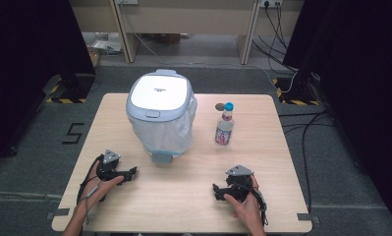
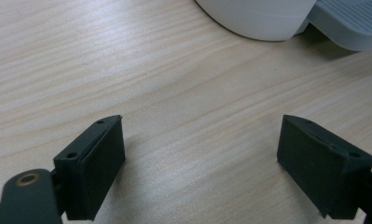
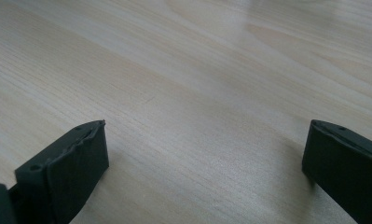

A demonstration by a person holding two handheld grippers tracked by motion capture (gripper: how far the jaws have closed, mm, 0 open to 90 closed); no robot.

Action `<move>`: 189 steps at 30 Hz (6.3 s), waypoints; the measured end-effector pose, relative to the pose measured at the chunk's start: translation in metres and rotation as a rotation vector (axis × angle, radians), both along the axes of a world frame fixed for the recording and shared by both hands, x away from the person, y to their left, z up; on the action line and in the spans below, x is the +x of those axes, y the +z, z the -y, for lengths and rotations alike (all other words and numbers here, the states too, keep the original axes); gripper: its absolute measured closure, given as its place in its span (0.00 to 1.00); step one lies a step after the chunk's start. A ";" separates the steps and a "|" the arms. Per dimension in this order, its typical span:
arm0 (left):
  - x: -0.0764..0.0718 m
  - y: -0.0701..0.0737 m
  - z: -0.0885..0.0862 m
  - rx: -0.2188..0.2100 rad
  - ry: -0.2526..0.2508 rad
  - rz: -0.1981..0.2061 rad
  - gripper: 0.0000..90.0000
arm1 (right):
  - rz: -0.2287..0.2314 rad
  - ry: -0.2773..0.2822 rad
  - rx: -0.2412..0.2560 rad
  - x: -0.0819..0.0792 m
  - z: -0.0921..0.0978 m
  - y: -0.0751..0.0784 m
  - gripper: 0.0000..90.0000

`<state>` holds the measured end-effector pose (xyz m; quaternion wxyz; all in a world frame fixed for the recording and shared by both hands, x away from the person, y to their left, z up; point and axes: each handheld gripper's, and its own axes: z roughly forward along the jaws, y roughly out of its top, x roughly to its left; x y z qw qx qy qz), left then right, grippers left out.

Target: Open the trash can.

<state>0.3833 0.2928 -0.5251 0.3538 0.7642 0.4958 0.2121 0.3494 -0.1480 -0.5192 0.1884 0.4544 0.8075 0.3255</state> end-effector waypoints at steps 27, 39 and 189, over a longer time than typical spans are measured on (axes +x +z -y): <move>-0.030 0.076 0.006 -0.206 -0.079 0.250 0.90 | 0.000 0.004 -0.007 0.000 0.000 0.000 0.00; -0.040 0.116 0.021 -0.276 -0.129 0.314 1.00 | 0.000 0.004 -0.007 0.000 0.000 0.000 0.00; -0.037 0.106 0.056 -0.303 -0.248 0.318 0.17 | -0.001 -0.003 -0.003 0.000 -0.001 0.000 0.01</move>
